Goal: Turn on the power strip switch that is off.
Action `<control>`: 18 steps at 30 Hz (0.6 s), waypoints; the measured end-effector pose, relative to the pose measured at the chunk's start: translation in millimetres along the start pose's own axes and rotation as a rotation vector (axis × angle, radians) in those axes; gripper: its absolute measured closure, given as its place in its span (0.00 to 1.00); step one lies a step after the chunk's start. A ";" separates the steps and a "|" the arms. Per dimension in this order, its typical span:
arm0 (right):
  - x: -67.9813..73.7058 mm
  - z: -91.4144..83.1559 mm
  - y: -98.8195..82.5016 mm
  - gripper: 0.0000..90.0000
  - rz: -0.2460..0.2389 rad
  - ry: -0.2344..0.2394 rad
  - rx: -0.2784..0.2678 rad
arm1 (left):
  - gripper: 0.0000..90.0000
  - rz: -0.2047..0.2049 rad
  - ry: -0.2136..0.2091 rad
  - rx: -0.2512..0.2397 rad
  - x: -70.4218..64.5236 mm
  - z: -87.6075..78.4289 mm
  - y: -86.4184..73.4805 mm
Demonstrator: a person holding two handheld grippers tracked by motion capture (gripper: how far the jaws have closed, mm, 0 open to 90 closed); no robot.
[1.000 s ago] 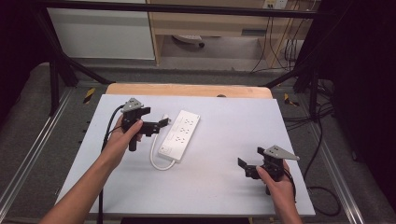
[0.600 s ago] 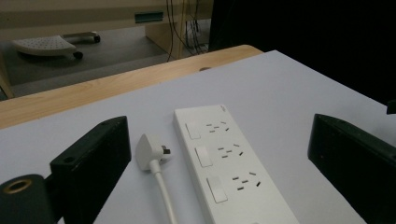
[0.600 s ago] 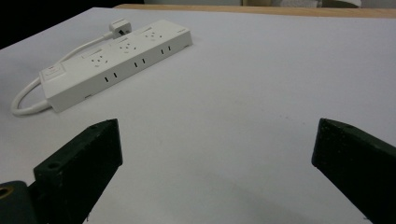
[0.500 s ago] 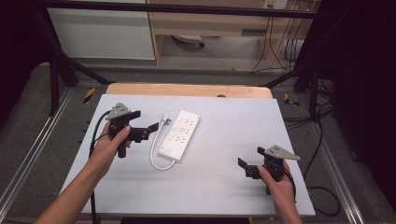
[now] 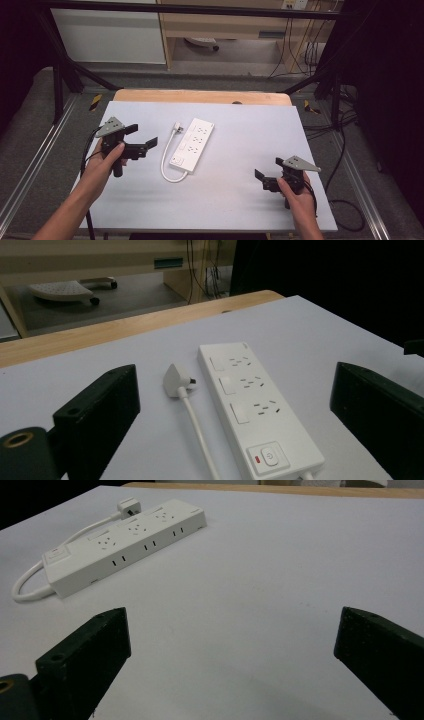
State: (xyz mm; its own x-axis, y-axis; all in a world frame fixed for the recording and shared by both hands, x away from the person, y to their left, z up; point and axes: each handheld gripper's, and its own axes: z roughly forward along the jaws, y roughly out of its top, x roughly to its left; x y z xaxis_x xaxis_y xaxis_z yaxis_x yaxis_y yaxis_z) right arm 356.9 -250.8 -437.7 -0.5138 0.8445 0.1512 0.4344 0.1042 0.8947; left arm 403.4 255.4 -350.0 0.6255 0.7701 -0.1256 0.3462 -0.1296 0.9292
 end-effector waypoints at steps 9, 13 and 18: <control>0.5 0.5 -0.4 0.02 -0.003 -0.002 0.005 | 0.07 -0.019 0.029 -0.011 10.0 -21.6 -13.0; 0.7 0.6 -0.5 0.02 -0.003 -0.002 0.008 | 0.07 -0.028 0.038 -0.014 13.0 -29.0 -19.4; 1.0 1.2 -0.7 0.02 -0.002 -0.004 0.010 | 0.07 -0.038 0.048 -0.019 16.0 -37.1 -27.3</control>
State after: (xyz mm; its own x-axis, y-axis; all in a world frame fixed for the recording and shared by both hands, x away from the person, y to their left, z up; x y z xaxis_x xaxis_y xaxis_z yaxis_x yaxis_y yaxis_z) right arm 357.0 -249.5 -438.7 -0.5118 0.8463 0.1481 0.4408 0.1108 0.8907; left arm 378.0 294.4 -364.5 0.5781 0.8031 -0.1443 0.3549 -0.0882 0.9307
